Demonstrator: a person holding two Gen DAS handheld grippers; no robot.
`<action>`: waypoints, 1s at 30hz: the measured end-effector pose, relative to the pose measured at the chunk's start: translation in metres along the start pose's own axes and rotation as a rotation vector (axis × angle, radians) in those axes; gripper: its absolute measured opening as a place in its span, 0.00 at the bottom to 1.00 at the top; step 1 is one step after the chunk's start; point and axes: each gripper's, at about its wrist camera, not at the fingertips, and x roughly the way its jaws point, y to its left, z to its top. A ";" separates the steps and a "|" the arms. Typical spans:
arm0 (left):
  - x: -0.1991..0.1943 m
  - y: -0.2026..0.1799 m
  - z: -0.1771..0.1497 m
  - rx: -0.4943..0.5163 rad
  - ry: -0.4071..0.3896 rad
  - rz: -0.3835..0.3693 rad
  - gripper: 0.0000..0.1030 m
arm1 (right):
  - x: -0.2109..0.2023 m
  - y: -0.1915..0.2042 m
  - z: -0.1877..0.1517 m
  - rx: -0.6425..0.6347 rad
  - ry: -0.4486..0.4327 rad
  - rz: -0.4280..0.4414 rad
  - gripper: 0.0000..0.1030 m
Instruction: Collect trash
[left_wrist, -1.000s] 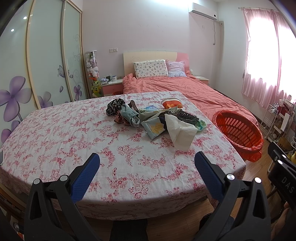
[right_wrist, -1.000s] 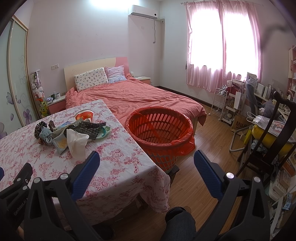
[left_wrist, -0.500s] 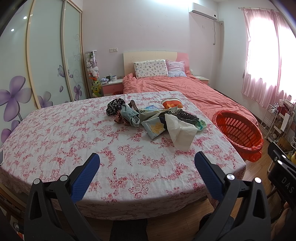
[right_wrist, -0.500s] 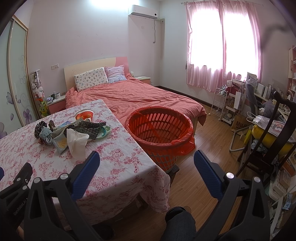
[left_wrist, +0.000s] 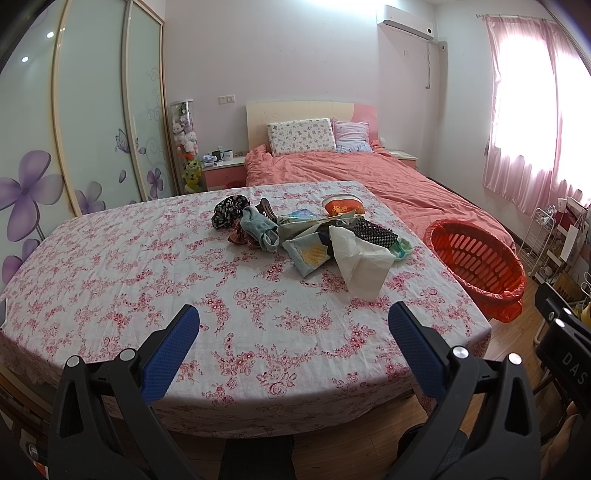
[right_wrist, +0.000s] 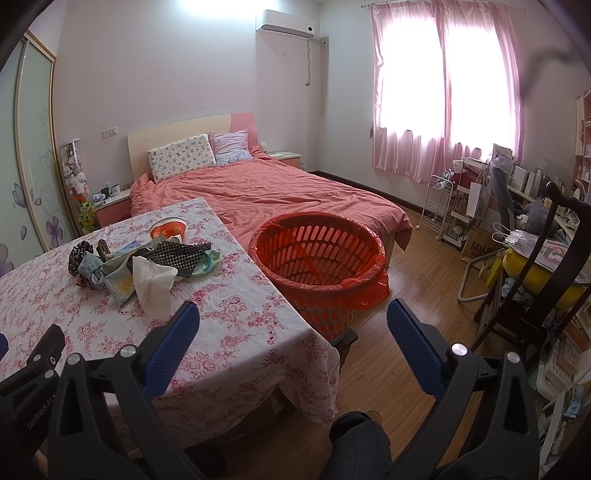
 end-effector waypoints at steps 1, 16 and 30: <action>0.000 0.000 0.000 0.000 0.000 0.000 0.98 | 0.000 0.000 0.000 0.000 0.000 0.000 0.96; 0.000 0.000 0.000 -0.001 0.005 -0.002 0.98 | 0.002 0.000 0.000 0.000 0.000 -0.001 0.96; 0.031 0.018 0.005 -0.039 0.051 0.027 0.98 | 0.030 0.020 0.001 -0.027 0.016 0.006 0.96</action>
